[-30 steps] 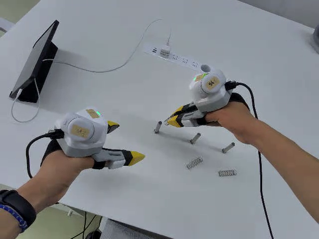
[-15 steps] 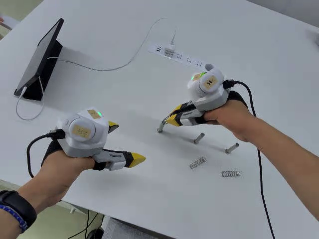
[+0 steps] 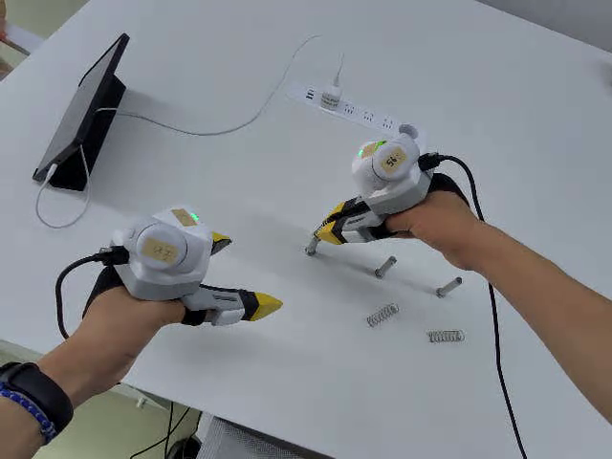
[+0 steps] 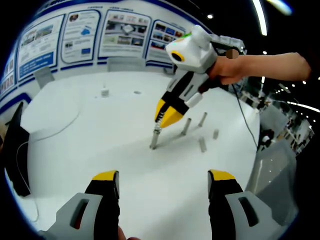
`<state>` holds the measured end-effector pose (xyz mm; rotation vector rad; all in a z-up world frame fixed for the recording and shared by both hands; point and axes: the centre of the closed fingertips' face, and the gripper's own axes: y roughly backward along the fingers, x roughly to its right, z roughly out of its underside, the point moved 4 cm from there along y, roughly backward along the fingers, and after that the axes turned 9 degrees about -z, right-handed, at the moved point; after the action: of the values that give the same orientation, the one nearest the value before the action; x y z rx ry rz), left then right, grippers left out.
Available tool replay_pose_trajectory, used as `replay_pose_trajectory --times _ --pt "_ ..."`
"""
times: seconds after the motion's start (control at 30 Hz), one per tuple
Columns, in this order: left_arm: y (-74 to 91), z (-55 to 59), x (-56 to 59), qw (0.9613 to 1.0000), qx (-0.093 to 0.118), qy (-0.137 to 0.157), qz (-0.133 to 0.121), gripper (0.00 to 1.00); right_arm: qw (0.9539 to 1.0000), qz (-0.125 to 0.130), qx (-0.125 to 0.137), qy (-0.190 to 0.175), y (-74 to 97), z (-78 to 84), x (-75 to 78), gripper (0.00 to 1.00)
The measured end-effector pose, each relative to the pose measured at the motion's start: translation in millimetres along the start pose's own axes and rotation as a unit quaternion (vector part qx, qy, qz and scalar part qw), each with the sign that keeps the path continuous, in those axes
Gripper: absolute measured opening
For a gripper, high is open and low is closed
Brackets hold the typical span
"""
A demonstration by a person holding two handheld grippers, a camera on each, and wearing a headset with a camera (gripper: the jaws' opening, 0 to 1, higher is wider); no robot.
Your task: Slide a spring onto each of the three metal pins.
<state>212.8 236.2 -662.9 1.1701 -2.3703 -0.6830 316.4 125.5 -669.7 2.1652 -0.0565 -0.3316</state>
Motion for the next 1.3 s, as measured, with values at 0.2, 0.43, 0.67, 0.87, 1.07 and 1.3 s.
replay_pose_trajectory --times 0.2,0.43,0.67,0.87,1.07,1.3 --pt "0.8 -0.5 -1.8 1.0000 0.002 0.002 -0.002 0.73 0.9999 0.000 -0.008 0.006 -6.1 0.0 0.8 0.13" --pt "1.1 0.0 -3.7 1.0000 0.002 0.003 -0.003 0.73 0.9998 0.000 -0.017 0.009 -12.2 2.9 1.4 0.13" --pt "1.5 0.3 -4.2 1.0000 0.003 0.004 -0.004 0.73 0.9996 0.000 -0.025 0.009 -19.6 6.3 2.4 0.13" --pt "2.1 0.5 -6.0 1.0000 0.003 0.006 -0.005 0.73 0.9992 0.000 -0.036 0.018 -25.4 8.9 2.5 0.13" --pt "2.0 1.4 -6.6 0.9999 0.002 0.008 -0.006 0.73 0.9987 0.000 -0.046 0.023 -32.7 14.1 3.5 0.13" --pt "2.2 2.4 -8.1 0.9999 0.001 0.010 -0.007 0.72 0.9982 -0.001 -0.053 0.028 -37.0 16.0 3.8 0.13"
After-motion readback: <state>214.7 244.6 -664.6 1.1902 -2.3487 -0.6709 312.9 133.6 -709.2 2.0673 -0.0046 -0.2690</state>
